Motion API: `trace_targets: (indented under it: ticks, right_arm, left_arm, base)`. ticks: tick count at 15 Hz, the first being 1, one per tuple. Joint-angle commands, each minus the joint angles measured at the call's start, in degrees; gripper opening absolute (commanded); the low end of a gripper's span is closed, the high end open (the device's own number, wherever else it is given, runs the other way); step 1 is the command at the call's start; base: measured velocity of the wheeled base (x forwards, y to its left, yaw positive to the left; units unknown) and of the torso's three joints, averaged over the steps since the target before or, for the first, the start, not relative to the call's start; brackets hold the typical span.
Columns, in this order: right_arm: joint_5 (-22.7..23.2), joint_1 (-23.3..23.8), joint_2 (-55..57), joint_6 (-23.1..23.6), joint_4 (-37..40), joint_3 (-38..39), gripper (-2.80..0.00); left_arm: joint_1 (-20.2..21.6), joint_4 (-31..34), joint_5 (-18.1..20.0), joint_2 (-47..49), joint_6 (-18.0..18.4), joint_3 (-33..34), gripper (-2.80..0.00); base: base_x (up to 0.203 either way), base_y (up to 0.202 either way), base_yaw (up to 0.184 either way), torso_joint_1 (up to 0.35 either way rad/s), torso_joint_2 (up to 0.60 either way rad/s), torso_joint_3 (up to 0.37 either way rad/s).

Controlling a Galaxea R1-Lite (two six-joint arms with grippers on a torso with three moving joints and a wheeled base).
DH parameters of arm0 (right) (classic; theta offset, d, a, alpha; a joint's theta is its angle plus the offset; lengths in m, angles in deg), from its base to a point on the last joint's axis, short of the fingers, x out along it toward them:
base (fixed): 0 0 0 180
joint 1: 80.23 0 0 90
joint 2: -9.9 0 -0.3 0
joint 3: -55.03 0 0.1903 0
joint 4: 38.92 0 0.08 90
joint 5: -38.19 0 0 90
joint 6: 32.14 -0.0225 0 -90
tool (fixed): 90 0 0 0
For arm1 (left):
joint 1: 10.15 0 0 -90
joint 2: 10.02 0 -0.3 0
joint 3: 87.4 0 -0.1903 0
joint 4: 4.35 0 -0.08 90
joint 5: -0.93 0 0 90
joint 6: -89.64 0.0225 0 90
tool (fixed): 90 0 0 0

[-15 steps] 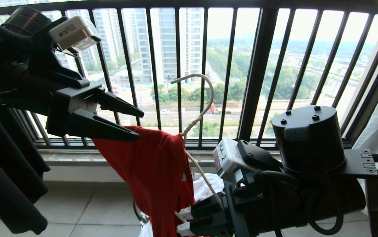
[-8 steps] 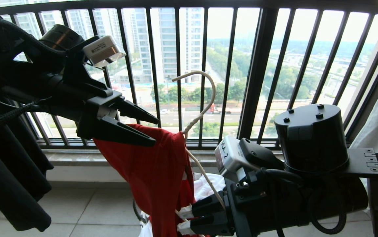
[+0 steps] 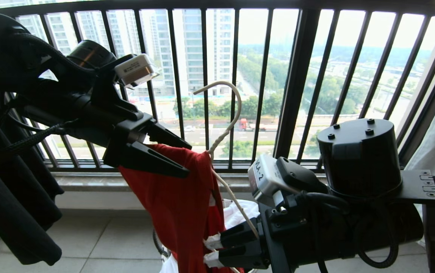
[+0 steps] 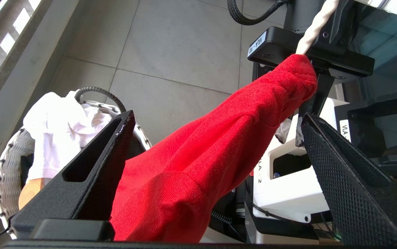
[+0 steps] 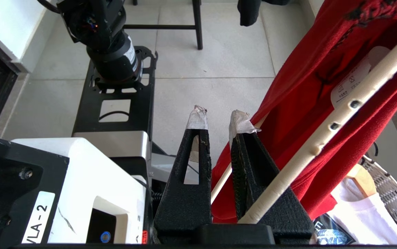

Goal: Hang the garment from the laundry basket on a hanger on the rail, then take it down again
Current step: Hang the clothes on the clothes rack

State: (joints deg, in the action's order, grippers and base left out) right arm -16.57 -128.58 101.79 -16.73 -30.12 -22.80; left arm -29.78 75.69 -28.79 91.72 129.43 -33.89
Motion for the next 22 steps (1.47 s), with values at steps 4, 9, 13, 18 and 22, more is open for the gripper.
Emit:
trace_targets:
  ticks: [4,9,13,18,22]
  right_arm:
    - [0.18,1.06,-0.05,0.15,-1.96,0.15,-2.80]
    - [0.18,1.49,-0.66,1.38,-3.28,1.03,-2.80]
    - [0.18,2.21,-1.28,2.94,-3.28,1.47,-2.80]
    - [0.18,3.30,-2.07,2.96,-3.63,1.29,-2.80]
    - [0.26,3.96,-2.16,2.87,-3.72,0.99,-2.80]
  left_arm:
    - [-0.36,0.43,0.36,-0.32,0.68,2.32,0.00]
    - [-0.27,1.12,0.48,-2.39,2.56,4.22,0.00]
    - [-0.28,5.06,-1.54,-2.77,3.62,4.01,0.00]
    - [-0.33,5.82,-3.67,-2.68,4.07,4.07,0.00]
    - [-0.33,5.81,-4.47,-2.47,5.13,4.16,-2.80]
  base:
    - [0.000,0.000,0.000,0.000,0.00,0.000]
    - [0.000,0.000,0.000,0.000,0.00,0.000]
    - [0.000,0.000,0.000,0.000,0.00,0.000]
    - [0.000,0.000,0.000,0.000,0.00,0.000]
    - [0.000,0.000,0.000,0.000,0.00,0.000]
